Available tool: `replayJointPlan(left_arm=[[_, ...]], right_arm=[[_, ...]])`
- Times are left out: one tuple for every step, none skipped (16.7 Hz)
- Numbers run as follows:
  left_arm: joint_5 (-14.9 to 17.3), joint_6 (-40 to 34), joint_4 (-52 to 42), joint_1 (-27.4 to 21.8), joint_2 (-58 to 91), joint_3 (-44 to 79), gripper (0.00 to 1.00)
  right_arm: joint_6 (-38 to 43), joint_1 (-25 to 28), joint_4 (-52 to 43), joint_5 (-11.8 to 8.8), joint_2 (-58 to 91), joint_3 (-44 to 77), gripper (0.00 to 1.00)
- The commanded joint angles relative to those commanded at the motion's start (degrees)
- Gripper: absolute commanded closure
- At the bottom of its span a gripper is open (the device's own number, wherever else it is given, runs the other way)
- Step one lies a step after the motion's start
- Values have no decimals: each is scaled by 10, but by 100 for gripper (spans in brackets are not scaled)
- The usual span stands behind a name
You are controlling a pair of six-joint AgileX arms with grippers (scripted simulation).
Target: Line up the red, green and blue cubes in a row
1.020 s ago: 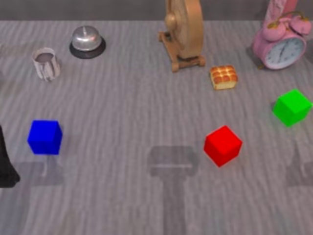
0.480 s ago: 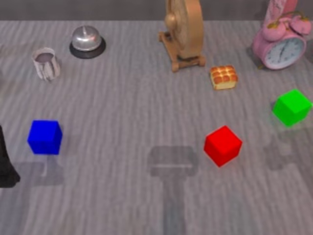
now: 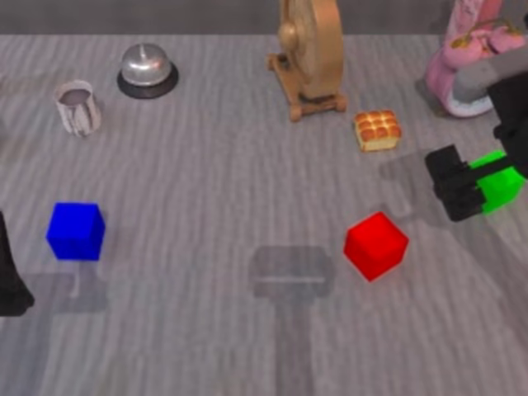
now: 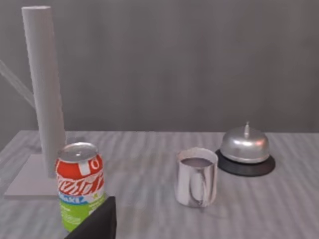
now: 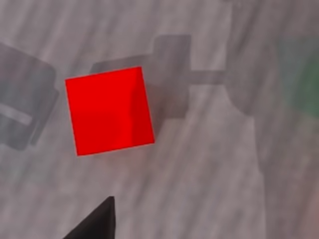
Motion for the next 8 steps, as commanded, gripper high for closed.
replayJointPlan(left_arm=[[0,0,0,0,0,0,0],[0,0,0,0,0,0,0],[0,0,0,0,0,0,0],[0,0,0,0,0,0,0],[0,0,0,0,0,0,0],[0,0,0,0,0,0,0],[0,0,0,0,0,0,0],[0,0,0,0,0,0,0]], right_arm=[[-2,14,-30,0,57,44,0],[-3,27,-59,0,111,85,0],[-5,39,-85,0,161,124,0],[-6,50,-108,0,208,160,0],[-7,60,-129,1,249,192,0],[-8,69,-148,1,285,220,0],[-9,77,-163,1,314,244,0],[-9,83,-176,2,338,264,0]])
